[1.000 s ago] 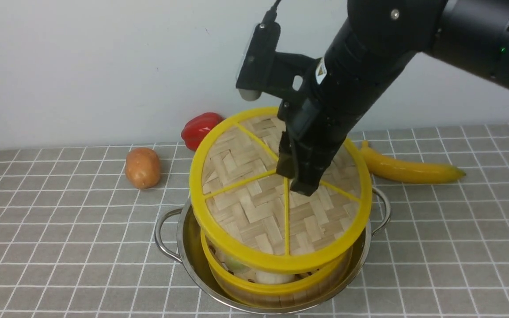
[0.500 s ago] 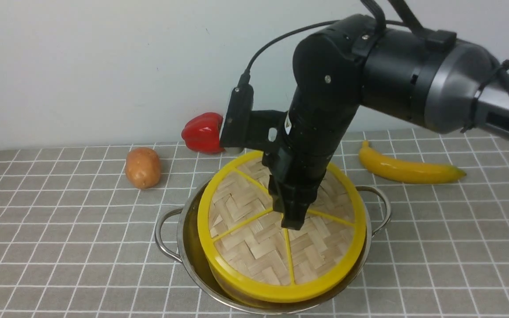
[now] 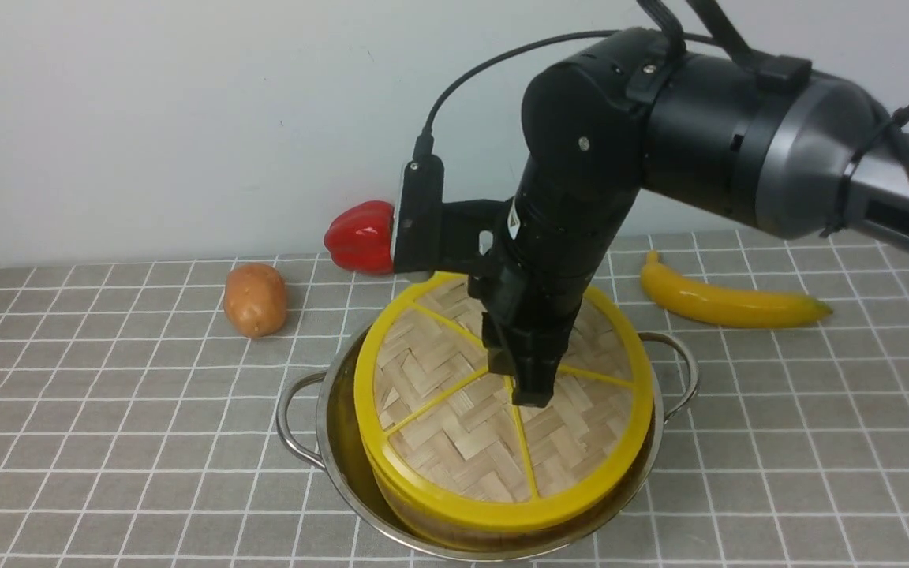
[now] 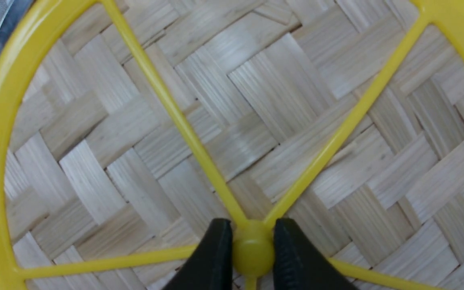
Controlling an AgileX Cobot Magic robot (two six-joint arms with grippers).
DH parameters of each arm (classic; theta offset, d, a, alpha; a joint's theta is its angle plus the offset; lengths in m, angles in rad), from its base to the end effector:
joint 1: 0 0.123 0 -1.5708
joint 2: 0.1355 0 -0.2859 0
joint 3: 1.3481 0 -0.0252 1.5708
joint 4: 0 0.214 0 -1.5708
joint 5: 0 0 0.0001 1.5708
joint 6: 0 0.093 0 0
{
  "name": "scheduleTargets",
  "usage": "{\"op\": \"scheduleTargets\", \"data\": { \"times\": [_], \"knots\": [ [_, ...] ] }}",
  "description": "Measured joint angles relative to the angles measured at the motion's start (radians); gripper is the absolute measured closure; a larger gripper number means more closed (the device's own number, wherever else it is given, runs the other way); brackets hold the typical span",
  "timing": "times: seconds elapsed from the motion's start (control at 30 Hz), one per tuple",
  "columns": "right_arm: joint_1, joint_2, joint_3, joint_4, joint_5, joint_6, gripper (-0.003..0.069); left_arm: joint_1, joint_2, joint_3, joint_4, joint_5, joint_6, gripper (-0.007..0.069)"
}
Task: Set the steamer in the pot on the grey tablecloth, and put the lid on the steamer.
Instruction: 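Place the bamboo steamer lid onto the steamer basket in the pot with the right gripper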
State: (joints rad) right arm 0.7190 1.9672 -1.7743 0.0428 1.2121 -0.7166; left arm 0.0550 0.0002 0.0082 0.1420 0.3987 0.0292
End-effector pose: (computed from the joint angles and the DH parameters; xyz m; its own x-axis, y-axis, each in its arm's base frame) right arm 0.2862 0.2555 0.2819 -0.1268 -0.9680 -0.2164 -0.9786 0.1577 -0.1321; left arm 0.0160 0.0060 0.1747 -0.3237 0.1417 -0.9355 -0.0561 0.9841 0.1685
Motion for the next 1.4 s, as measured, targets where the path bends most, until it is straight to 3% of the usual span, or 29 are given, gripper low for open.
{"op": "scheduleTargets", "data": {
  "times": [1.03,1.4],
  "knots": [
    [0.000,0.062,0.000,-0.006,-0.120,-0.122,0.0513,0.000,0.000,0.000,0.000,0.000,0.000,0.0382],
    [-0.009,0.062,0.000,-0.001,-0.112,-0.083,0.0513,0.000,0.000,0.000,0.000,0.000,0.000,0.0382]
  ]
}}
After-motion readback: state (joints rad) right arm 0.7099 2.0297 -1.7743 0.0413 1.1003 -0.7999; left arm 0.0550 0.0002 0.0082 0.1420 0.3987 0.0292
